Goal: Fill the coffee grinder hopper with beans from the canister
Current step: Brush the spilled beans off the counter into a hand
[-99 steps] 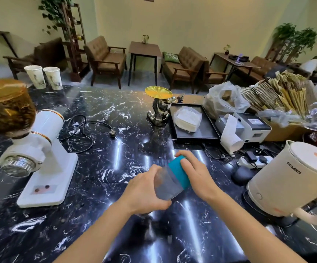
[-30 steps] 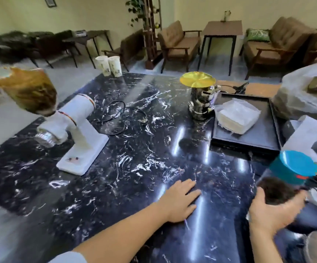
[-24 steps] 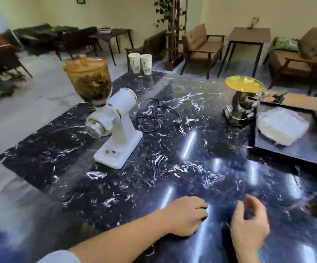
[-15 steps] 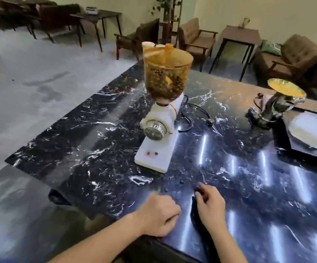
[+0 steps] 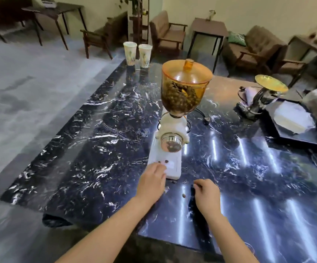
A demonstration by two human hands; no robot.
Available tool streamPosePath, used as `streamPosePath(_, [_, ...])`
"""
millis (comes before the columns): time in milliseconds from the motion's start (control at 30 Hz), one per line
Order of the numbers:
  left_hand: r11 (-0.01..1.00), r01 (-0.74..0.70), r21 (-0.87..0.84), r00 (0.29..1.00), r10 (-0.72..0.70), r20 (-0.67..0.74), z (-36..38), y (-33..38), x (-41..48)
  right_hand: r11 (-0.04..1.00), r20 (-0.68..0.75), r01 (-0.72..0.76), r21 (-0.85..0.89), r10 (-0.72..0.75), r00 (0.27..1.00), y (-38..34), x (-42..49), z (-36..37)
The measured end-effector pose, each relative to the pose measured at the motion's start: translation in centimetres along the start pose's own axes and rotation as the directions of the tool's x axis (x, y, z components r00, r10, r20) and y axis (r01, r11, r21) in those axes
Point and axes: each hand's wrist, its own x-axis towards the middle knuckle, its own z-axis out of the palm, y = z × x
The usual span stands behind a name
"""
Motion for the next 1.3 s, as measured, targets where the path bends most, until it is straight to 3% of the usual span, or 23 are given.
streamPosePath(67, [0.996,0.036,0.084,0.998,-0.039,0.043,0.3,-0.8,1.5,0.977,0.004,-0.089,0.192,0.090,0.996,-0.6,-1.3,-0.3])
streamPosePath(133, [0.983,0.148,0.111,0.982,-0.160,0.105,0.2,-1.0,3.1,0.969,0.015,-0.088,0.229,0.087,0.996,-1.0,-2.5,-0.2])
streamPosePath(200, [0.972,0.187,0.143,0.967,-0.207,0.146,0.2,-0.9,4.5,0.988,0.047,-0.024,0.154,0.016,0.999,-1.2,-3.1,0.5])
streamPosePath(267, [0.977,0.130,0.168,0.968,-0.162,0.190,0.3,-0.8,5.5,0.997,0.108,0.027,0.077,-0.035,0.994,-1.6,-3.3,1.1])
streamPosePath(400, [0.991,0.099,0.095,0.959,-0.121,0.257,0.7,-1.1,6.4,0.999,0.130,0.030,-0.017,-0.028,0.991,-2.1,-2.9,1.5])
streamPosePath(500, [0.968,-0.074,0.239,0.944,-0.009,0.329,0.7,-1.1,6.7,0.993,0.202,0.056,-0.108,-0.034,0.979,-2.7,-2.8,1.5])
streamPosePath(600, [0.905,-0.163,0.392,0.920,-0.004,0.391,0.2,-0.2,6.9,0.975,0.269,0.085,-0.204,-0.028,0.963,-3.6,-2.7,1.0])
streamPosePath(733, [0.841,-0.177,0.511,0.913,-0.054,0.404,0.0,1.3,6.9,0.938,0.287,0.158,-0.307,-0.067,0.956,-4.2,-2.5,0.9])
streamPosePath(800, [0.851,-0.115,0.512,0.913,-0.112,0.391,-0.3,1.3,7.0,0.934,0.289,0.158,-0.321,-0.063,0.955,-4.8,-2.5,0.4])
streamPosePath(867, [0.927,0.081,0.366,0.930,-0.202,0.306,-0.6,0.6,7.0,0.946,0.282,0.125,-0.300,-0.037,0.959,-4.8,-2.7,0.5])
streamPosePath(900, [0.954,0.224,0.198,0.928,-0.271,0.256,-1.0,0.2,6.8,0.967,0.269,0.078,-0.242,-0.011,0.963,-4.7,-2.8,0.5])
streamPosePath(933, [0.922,0.385,-0.052,0.901,-0.363,0.238,-1.3,-0.2,6.5,0.991,0.251,-0.014,-0.135,0.048,0.967,-4.5,-2.7,0.5])
streamPosePath(967, [0.775,0.523,-0.353,0.851,-0.454,0.263,-1.7,-0.3,6.0,0.990,0.231,-0.137,0.021,0.128,0.965,-4.3,-2.5,0.4])
streamPosePath(1000, [0.516,0.589,-0.622,0.797,-0.501,0.337,-2.1,-0.2,5.5,0.930,0.251,-0.286,0.229,0.228,0.941,-3.9,-2.3,0.3])
streamPosePath(1033, [0.219,0.588,-0.779,0.753,-0.501,0.427,-2.6,0.0,4.9,0.771,0.311,-0.427,0.473,0.308,0.899,-3.3,-2.2,0.1])
streamPosePath(1067, [-0.042,0.548,-0.835,0.722,-0.480,0.498,-3.0,0.2,4.2,0.491,0.423,-0.542,0.682,0.340,0.840,-2.7,-2.1,-0.2])
streamPosePath(1100, [-0.236,0.502,-0.832,0.705,-0.445,0.552,-3.1,0.1,3.6,0.113,0.548,-0.598,0.794,0.293,0.783,-2.0,-2.2,-0.4])
streamPosePath(1133, [-0.387,0.455,-0.802,0.706,-0.392,0.590,-3.2,0.0,3.0,-0.234,0.620,-0.578,0.782,0.196,0.760,-1.5,-2.3,-0.7])
streamPosePath(1167, [-0.504,0.412,-0.760,0.715,-0.338,0.612,-3.0,-0.2,2.5,-0.463,0.637,-0.525,0.714,0.119,0.762,-0.9,-2.5,-0.7])
streamPosePath(1200, [-0.583,0.398,-0.708,0.716,-0.285,0.637,-2.9,-0.4,1.9,-0.592,0.618,-0.467,0.657,0.067,0.784,-0.5,-2.7,-0.7])
streamPosePath(1233, [-0.628,0.393,-0.671,0.713,-0.252,0.654,-2.8,-0.5,1.5,-0.645,0.593,-0.432,0.630,0.039,0.804,-0.1,-2.9,-0.6])
streamPosePath(1300, [-0.646,0.396,-0.652,0.700,-0.248,0.670,-2.8,-0.4,1.1,-0.636,0.584,-0.444,0.631,0.011,0.812,-0.2,-3.1,-0.3])
